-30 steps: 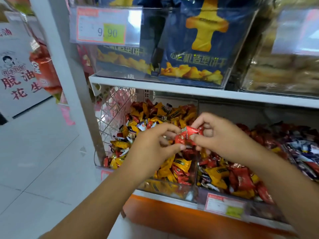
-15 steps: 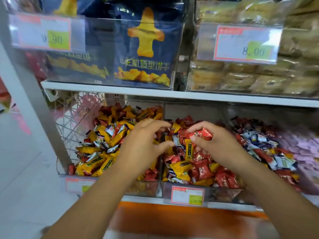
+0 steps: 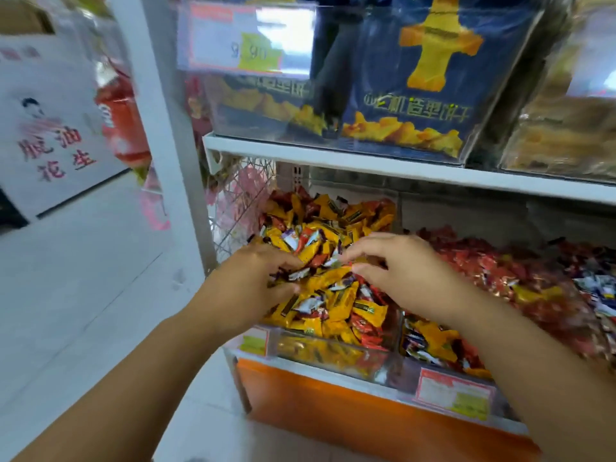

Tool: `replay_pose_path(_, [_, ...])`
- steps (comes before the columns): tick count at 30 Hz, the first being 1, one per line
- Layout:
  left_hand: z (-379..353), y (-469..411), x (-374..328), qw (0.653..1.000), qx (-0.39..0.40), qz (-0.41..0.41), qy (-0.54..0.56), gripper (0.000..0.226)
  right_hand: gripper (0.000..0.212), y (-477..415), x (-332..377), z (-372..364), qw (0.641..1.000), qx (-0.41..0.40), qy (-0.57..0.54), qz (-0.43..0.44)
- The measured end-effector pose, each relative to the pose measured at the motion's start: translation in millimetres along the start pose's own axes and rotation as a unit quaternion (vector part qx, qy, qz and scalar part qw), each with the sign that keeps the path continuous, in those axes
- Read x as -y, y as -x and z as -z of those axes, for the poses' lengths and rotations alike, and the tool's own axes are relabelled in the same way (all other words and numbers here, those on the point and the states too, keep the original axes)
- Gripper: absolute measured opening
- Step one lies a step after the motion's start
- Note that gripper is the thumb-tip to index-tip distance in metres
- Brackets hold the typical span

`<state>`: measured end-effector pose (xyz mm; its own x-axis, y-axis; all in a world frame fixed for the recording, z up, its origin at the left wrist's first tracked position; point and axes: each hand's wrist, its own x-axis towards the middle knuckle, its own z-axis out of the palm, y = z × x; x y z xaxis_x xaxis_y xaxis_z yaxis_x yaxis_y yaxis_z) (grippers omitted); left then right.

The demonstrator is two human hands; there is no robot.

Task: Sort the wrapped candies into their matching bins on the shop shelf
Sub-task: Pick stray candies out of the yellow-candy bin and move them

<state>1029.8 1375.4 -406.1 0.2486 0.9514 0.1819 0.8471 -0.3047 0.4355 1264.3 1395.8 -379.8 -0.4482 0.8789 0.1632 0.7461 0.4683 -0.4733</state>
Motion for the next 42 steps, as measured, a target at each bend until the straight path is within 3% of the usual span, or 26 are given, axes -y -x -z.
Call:
replay_pose_path(8, [3.1,13.0,26.1,0.999,-0.018,0.026,0.012,0.037,0.041,-50.2,7.4,-35.4,0.986,0.141,0.064,-0.059])
replay_pose_path(17, [-20.0,-26.8,20.8,0.993,-0.105,0.049,-0.003,0.031,0.024,-42.9,2.1,-26.6,0.997,0.065,0.031,-0.003])
replay_pose_path(26, [-27.0,-64.7,7.4,0.992,-0.036,0.119,0.026,0.035,0.018,-27.1,-17.5,5.9,0.998,-0.027,-0.012,-0.064])
replay_pose_path(34, [-15.6,-50.8,12.6,0.983,-0.088,0.128,0.100,0.010,0.035,-94.9,2.5,-11.9,0.998,0.057,-0.007,-0.021])
replay_pose_path(39, [-3.9,-36.7,17.5,0.971,-0.132,0.152,0.126,0.003,0.037,-126.0,0.9,-29.0,0.986,0.145,0.086,-0.005])
replay_pose_path(42, [-5.5,-38.0,19.7,0.968,-0.143,0.157,0.136,0.006,0.036,-119.5,-5.5,-32.6,0.982,0.153,0.107,-0.018])
